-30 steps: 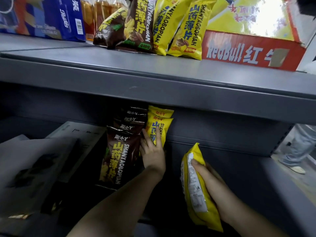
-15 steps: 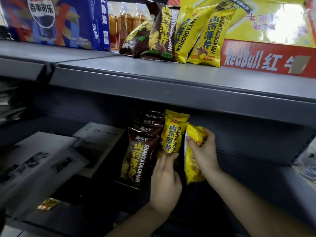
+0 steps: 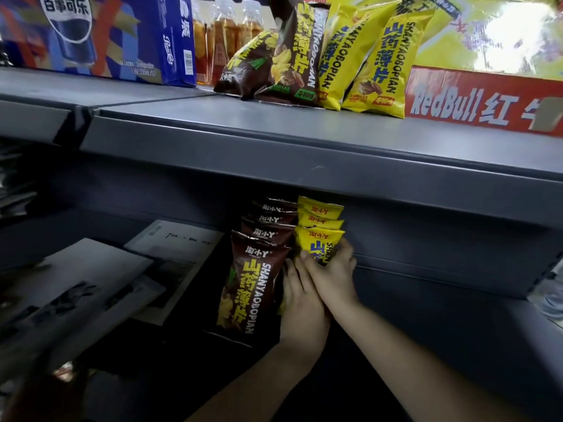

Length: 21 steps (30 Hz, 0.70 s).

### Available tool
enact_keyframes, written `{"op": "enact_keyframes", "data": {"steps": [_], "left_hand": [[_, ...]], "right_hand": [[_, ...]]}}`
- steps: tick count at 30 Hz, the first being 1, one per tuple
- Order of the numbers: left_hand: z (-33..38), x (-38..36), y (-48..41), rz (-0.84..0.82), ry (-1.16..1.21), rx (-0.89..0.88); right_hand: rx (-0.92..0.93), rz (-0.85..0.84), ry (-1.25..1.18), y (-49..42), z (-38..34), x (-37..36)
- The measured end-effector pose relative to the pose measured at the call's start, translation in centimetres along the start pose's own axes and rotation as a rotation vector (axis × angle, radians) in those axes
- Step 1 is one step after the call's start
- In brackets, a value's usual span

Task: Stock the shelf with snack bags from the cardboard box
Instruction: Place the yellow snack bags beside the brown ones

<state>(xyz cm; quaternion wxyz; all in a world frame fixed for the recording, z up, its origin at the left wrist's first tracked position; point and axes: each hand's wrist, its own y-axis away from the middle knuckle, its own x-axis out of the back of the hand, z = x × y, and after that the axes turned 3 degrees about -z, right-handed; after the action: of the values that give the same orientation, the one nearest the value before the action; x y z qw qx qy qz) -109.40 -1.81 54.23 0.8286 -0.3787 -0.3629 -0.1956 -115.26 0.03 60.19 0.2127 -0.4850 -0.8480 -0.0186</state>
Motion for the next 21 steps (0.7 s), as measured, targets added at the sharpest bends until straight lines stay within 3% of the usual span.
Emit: {"op": "enact_keyframes", "data": {"steps": [3,7,11,18,21], "left_hand": [[-0.1,-1.2,-1.0,0.031,0.010,0.085],[0.5,0.0,-1.6,-0.088,0.121,0.169],[0.6,0.0,-1.8,-0.097,0.174,0.198],[0.4,-0.5,-1.9,0.032,-0.037,0.079],[0.4,-0.6,-2.1,0.014,-0.067,0.086]], "right_hand": [[0.037,-0.080,0.111,-0.3,1.0,0.6],[0.004,-0.138,0.244,-1.1,1.8,0.8],[-0.022,-0.185,0.293,-1.6,1.8,0.9],[-0.084,-0.315,0.053,-1.0,1.4,1.3],[-0.086,-0.351,-0.001,-0.9,1.5,1.4]]}}
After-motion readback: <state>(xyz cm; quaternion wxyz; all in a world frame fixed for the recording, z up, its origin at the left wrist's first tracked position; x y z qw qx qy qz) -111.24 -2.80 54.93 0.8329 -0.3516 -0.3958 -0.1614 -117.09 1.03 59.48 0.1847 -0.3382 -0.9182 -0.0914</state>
